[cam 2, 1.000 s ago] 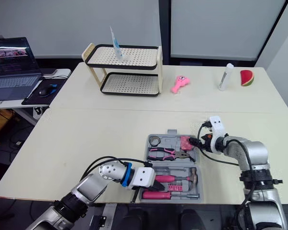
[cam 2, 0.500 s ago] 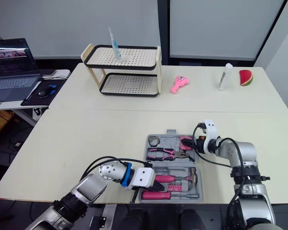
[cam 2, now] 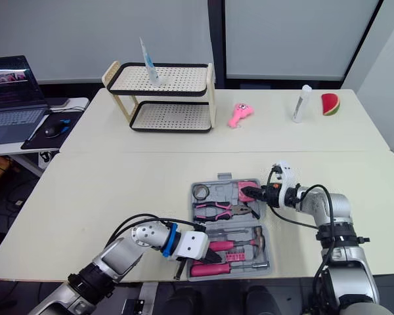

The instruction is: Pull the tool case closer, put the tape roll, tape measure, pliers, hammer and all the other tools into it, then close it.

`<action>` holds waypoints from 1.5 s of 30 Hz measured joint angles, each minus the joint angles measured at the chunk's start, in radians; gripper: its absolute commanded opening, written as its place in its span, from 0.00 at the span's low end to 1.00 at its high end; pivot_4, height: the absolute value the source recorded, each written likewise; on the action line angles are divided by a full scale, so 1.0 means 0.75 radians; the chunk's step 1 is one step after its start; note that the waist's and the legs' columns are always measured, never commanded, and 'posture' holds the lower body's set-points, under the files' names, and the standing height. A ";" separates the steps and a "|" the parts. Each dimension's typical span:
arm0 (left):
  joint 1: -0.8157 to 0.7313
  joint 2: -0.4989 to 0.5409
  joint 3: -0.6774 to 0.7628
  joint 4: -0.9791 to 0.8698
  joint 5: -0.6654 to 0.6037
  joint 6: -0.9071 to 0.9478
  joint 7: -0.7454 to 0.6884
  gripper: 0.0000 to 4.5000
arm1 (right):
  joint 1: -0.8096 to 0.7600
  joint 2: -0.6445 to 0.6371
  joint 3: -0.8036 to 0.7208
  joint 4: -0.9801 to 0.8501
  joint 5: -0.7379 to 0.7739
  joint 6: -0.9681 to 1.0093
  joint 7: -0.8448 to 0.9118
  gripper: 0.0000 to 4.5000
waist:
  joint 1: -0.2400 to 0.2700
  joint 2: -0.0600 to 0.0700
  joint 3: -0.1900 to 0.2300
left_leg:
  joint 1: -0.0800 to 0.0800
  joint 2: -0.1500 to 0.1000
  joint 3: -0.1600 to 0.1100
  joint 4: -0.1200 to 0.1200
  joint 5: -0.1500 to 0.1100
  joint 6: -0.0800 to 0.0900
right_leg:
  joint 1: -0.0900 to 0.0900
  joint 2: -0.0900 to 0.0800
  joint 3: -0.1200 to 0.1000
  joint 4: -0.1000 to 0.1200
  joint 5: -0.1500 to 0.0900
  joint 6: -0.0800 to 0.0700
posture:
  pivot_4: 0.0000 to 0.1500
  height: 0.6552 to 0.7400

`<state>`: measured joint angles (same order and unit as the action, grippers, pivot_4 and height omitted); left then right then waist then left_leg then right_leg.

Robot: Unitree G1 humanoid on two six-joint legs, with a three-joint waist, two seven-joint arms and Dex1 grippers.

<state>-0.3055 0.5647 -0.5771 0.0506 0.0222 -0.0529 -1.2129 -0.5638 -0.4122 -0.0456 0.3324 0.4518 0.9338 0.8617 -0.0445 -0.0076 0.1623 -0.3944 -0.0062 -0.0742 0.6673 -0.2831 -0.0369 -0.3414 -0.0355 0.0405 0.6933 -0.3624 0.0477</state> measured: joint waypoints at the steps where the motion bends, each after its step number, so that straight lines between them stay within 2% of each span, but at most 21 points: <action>1: 0.000 0.001 -0.001 -0.001 0.000 -0.001 -0.001 0.00 | -0.001 -0.007 0.007 0.000 0.000 -0.009 0.021 0.99 | -0.001 0.000 0.000 | 0.000 0.000 0.000 0.000 0.000 0.000 | 0.000 0.000 0.000 0.000 0.000 0.000 | 1.00 0.87; 15: -0.003 0.006 -0.002 -0.004 0.000 0.000 -0.009 0.00 | -0.007 -0.047 0.122 -0.050 -0.012 -0.162 0.181 0.99 | -0.008 0.000 0.000 | 0.000 0.000 0.000 -0.001 0.000 0.000 | 0.000 0.000 0.000 0.000 0.000 0.000 | 1.00 0.87; 24: 0.023 0.014 0.018 -0.027 -0.002 0.005 0.004 0.00 | -0.002 -0.148 0.174 -0.222 -0.015 -0.240 0.271 0.99 | -0.007 0.000 0.000 | 0.000 0.000 -0.001 -0.001 0.000 0.000 | -0.001 -0.001 0.000 -0.001 0.000 0.000 | 1.00 0.87; 28: 0.089 0.027 0.079 -0.084 -0.062 0.090 0.007 0.00 | 0.046 -0.219 0.193 -0.350 -0.010 -0.243 0.309 0.99 | -0.008 0.000 0.000 | -0.002 0.001 -0.002 -0.002 0.000 0.000 | -0.002 -0.002 -0.001 -0.002 0.000 0.000 | 1.00 0.87; 34: 0.189 0.161 0.202 -0.221 -0.190 0.251 -0.027 0.00 | 0.098 -0.276 0.199 -0.467 -0.002 -0.238 0.336 0.99 | -0.006 0.000 0.001 | -0.004 0.000 -0.002 -0.001 0.000 0.000 | -0.004 -0.003 -0.001 -0.002 0.000 0.000 | 1.00 0.87; 38: 0.266 0.307 0.347 -0.392 -0.338 0.384 -0.065 0.00 | 0.153 -0.327 0.210 -0.569 -0.013 -0.291 0.337 0.99 | -0.003 0.000 0.002 | -0.006 0.001 -0.002 -0.002 0.000 0.000 | -0.006 -0.003 -0.001 -0.002 0.000 0.000 | 1.00 0.87; 42: 0.346 0.387 0.448 -0.427 -0.399 0.449 -0.071 0.00 | 0.218 -0.393 0.209 -0.686 -0.016 -0.336 0.340 0.99 | 0.007 0.000 0.002 | -0.006 0.000 -0.002 -0.002 0.000 0.000 | -0.005 -0.003 -0.001 -0.004 0.000 0.000 | 1.00 0.87; 45: 0.434 0.429 0.532 -0.404 -0.413 0.472 -0.041 0.00 | 0.333 -0.517 0.188 -0.872 -0.015 -0.366 0.357 0.99 | 0.018 0.000 0.002 | -0.007 0.001 -0.002 -0.002 0.000 0.000 | -0.006 -0.004 -0.001 -0.005 0.000 0.000 | 1.00 0.87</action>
<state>0.0197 0.8866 -0.1781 -0.2525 -0.2878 0.3008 -1.2438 -0.3140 -0.8001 0.0956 -0.3217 0.4403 0.6590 1.1291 -0.0312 -0.0073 0.1641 -0.3995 -0.0057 -0.0757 0.6656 -0.2831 -0.0369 -0.3456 -0.0382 0.0400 0.6894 -0.3625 0.0476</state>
